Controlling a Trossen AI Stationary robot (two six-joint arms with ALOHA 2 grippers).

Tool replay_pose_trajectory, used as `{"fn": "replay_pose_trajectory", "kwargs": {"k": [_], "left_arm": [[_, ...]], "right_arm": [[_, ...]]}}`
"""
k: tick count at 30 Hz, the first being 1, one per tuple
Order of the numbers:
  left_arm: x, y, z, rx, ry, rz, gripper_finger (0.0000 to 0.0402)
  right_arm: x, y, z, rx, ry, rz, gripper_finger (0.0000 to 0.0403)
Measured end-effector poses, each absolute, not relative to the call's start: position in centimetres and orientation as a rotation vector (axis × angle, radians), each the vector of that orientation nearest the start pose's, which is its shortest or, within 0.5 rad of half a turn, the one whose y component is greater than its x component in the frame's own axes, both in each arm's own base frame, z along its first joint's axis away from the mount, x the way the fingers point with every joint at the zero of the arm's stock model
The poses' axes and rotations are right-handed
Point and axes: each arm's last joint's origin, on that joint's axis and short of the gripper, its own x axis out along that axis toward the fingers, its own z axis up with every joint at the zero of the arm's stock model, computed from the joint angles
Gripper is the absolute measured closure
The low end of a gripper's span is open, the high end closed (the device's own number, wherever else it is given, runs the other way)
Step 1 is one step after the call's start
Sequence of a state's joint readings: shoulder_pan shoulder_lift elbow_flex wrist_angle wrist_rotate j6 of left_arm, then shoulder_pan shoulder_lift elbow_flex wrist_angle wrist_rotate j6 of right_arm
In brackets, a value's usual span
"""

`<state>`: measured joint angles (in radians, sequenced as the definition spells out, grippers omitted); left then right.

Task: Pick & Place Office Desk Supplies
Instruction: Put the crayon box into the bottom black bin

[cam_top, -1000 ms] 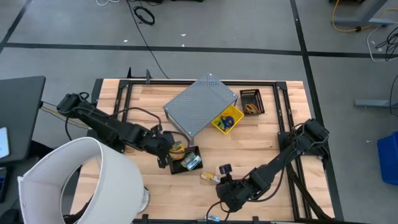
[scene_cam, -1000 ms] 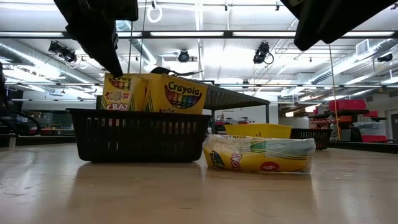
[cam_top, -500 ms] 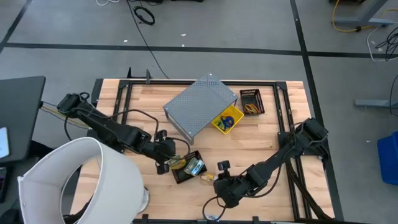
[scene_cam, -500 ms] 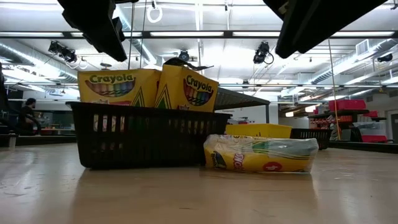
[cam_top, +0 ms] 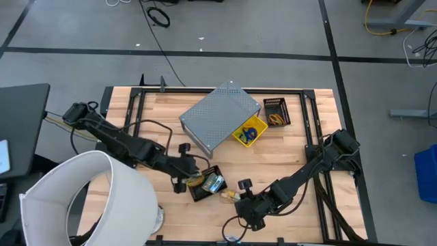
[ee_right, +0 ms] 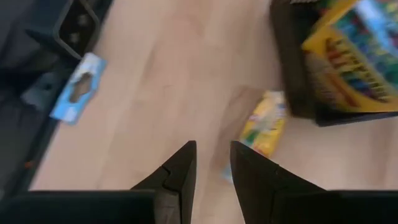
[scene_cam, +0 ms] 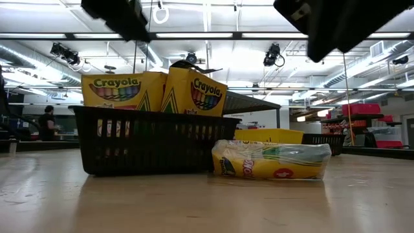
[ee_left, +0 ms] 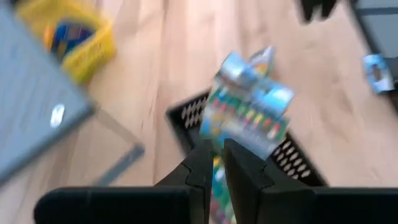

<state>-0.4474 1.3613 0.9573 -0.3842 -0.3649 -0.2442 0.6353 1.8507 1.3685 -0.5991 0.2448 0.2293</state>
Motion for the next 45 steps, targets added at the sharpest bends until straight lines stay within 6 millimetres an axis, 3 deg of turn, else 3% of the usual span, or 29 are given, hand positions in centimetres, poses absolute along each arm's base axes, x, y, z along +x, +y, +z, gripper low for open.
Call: {"fn": "replay_pose_trajectory", "kwargs": {"k": [5,11,16,19,24,28,35,45], "left_arm": [[26.4,-11.9,25.6,0.182,0.577,-0.075,0.0353],[26.4,-11.2,22.8,0.161,0.306,-0.217,0.0353],[25.1,-9.5,21.1,0.135,0.062,-0.292,0.0353],[24.2,-7.8,19.4,0.138,0.093,-0.243,0.0353],[23.1,-5.7,18.2,0.140,0.126,-0.192,0.0353],[22.2,-4.4,17.9,0.174,0.119,-0.185,0.0353],[20.6,-2.3,17.3,0.241,0.116,-0.103,0.0353],[19.8,-0.9,16.6,0.240,0.139,-0.048,0.0353]], "right_arm": [[31.7,21.3,21.1,-0.176,1.042,0.208,0.0295],[32.1,20.4,21.0,-0.164,1.063,0.171,0.0295],[32.1,20.3,21.0,-0.166,1.065,0.175,0.0295],[32.1,20.3,21.0,-0.152,1.069,0.173,0.0295],[32.7,19.4,21.0,-0.095,1.088,0.166,0.0283],[33.7,18.3,20.3,-0.065,1.102,0.152,0.0233],[35.6,16.8,16.6,-0.007,1.201,0.138,0.0161],[37.3,16.4,13.3,0.071,1.203,0.104,0.0181]]}}
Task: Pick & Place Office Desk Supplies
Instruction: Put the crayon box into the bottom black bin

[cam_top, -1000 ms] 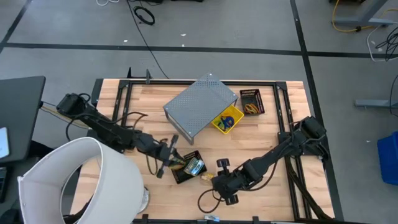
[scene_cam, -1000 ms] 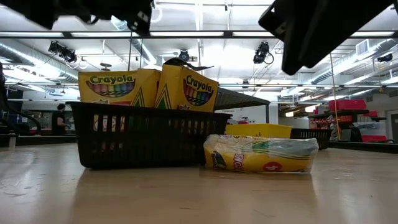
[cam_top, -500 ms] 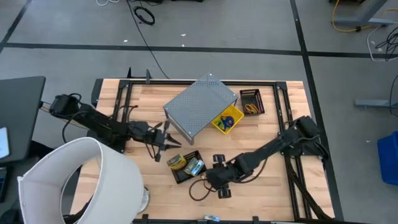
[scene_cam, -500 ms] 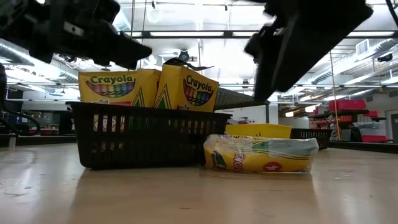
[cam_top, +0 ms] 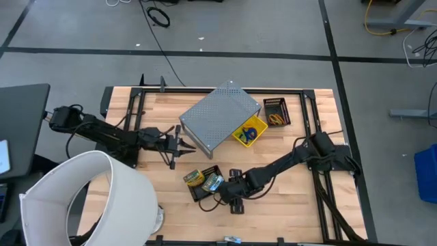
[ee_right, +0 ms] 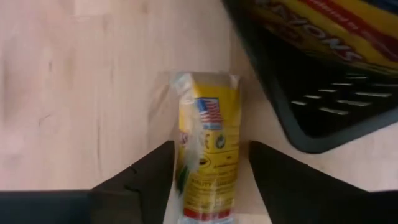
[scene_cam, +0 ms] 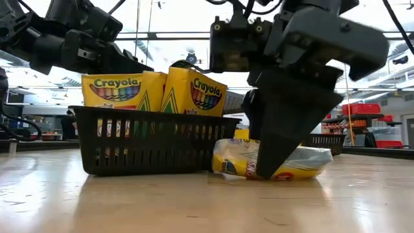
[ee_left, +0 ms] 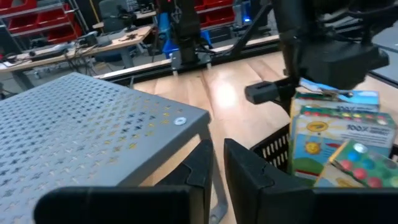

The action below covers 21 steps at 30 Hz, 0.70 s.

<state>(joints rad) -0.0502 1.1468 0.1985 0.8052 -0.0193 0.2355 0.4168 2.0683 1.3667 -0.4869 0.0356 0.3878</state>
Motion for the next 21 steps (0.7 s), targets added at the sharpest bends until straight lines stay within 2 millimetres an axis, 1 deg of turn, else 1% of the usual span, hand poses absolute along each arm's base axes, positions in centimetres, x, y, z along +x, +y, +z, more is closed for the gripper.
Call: {"fn": "replay_pose_trajectory", "kwargs": {"k": [3,5,7,9,10,15,18,19,21], "left_arm": [[19.8,-1.0,16.6,0.239,0.140,-0.052,0.0353],[19.8,-1.0,16.6,0.232,0.141,-0.050,0.0353],[19.8,-0.9,16.6,0.230,0.141,-0.048,0.0353],[19.8,-0.9,16.6,0.227,0.143,-0.047,0.0353],[19.8,-0.9,16.6,0.225,0.143,-0.043,0.0353],[19.8,-0.9,16.6,0.222,0.146,-0.041,0.0353],[19.8,-0.9,16.5,0.219,0.151,-0.040,0.0353],[19.8,-0.9,16.5,0.218,0.151,-0.040,0.0353],[19.8,-0.9,16.5,0.214,0.150,-0.040,0.0353]], "right_arm": [[37.5,16.5,12.9,0.075,1.196,0.053,0.0205],[37.4,16.6,12.9,0.071,1.192,0.023,0.0234],[37.2,16.8,12.9,0.062,1.191,0.022,0.0278],[37.0,17.3,13.0,0.053,1.188,0.024,0.0333],[36.8,17.6,13.0,0.055,1.182,0.027,0.0350],[35.9,19.6,13.1,0.083,1.178,0.041,0.0349],[35.0,21.0,13.6,0.082,1.168,0.065,0.0349],[34.8,21.5,13.9,0.080,1.147,0.084,0.0349],[34.6,22.5,15.0,0.065,1.062,0.117,0.0349]]}}
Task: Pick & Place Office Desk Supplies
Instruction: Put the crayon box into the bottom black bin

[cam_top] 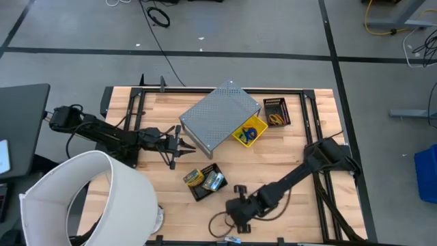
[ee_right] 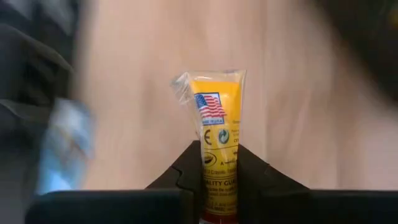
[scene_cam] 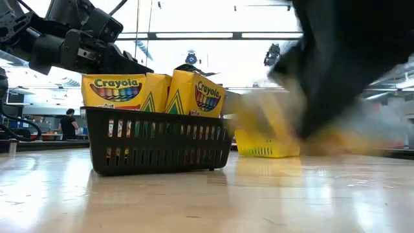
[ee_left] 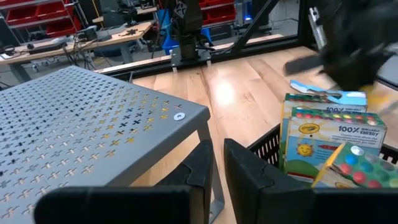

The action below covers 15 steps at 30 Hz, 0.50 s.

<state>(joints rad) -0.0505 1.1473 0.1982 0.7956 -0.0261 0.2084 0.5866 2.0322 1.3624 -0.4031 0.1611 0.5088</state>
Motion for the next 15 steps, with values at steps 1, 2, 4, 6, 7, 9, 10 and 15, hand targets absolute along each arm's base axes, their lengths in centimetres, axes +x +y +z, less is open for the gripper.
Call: {"fn": "replay_pose_trajectory", "kwargs": {"k": [1,2,4,6,7,9,10,15], "left_arm": [[19.8,-0.9,16.5,0.213,0.150,-0.040,0.0353],[19.8,-0.9,16.5,0.211,0.151,-0.040,0.0353],[19.8,-0.9,16.5,0.207,0.150,-0.040,0.0353],[19.8,-0.9,16.5,0.202,0.151,-0.039,0.0353],[19.8,-0.9,16.5,0.200,0.151,-0.039,0.0353],[19.8,-0.9,16.5,0.197,0.151,-0.039,0.0353],[19.8,-0.9,16.5,0.196,0.151,-0.039,0.0353],[19.8,-0.9,16.5,0.188,0.150,-0.039,0.0353]], "right_arm": [[34.8,22.9,15.8,0.059,0.994,0.128,0.0349],[35.0,23.0,16.5,0.051,0.934,0.133,0.0349],[35.6,23.1,17.6,0.025,0.824,0.143,0.0349],[36.4,22.8,18.3,0.006,0.732,0.151,0.0349],[36.9,22.6,18.7,0.001,0.689,0.162,0.0349],[37.8,22.0,19.3,-0.018,0.616,0.176,0.0349],[38.3,21.7,19.5,-0.029,0.584,0.181,0.0349],[40.4,19.4,20.7,-0.087,0.426,0.172,0.0349]]}}
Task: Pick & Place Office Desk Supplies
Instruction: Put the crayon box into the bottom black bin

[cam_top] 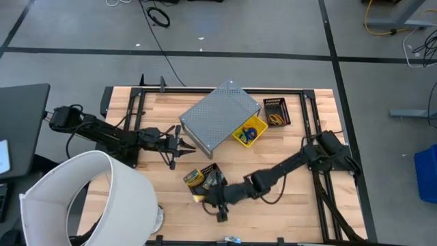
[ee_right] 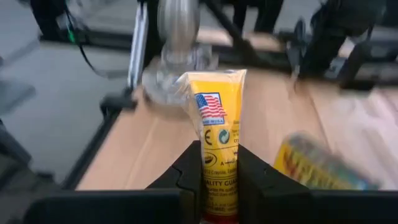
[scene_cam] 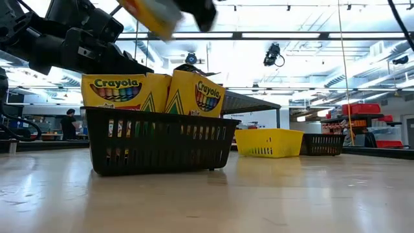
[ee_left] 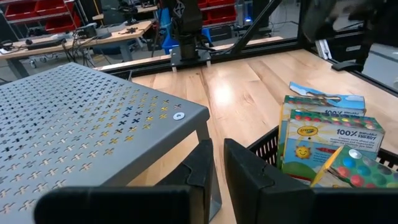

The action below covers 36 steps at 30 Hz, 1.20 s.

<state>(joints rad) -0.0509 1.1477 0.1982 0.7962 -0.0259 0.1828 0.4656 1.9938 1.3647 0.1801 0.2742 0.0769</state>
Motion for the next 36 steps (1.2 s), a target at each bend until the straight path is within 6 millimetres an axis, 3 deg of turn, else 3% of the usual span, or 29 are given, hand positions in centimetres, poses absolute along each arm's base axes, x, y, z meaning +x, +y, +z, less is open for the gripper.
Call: {"fn": "replay_pose_trajectory", "kwargs": {"k": [6,12,16,29,36], "left_arm": [[19.8,-0.9,16.5,0.185,0.150,-0.038,0.0353],[19.8,-0.9,16.5,0.185,0.150,-0.038,0.0353],[19.8,-0.9,16.5,0.185,0.151,-0.037,0.0353],[19.8,-0.9,16.4,0.186,0.160,-0.036,0.0353],[19.8,-0.9,16.4,0.186,0.166,-0.036,0.0353]], "right_arm": [[42.4,16.3,21.5,-0.099,0.313,0.172,0.0349],[43.8,14.6,19.9,-0.085,0.313,0.252,0.0349],[44.4,13.9,18.1,-0.129,0.342,0.269,0.0350],[45.0,12.4,17.3,-0.132,0.342,0.364,0.0350],[45.5,12.1,15.1,-0.115,0.381,0.404,0.0350]]}}
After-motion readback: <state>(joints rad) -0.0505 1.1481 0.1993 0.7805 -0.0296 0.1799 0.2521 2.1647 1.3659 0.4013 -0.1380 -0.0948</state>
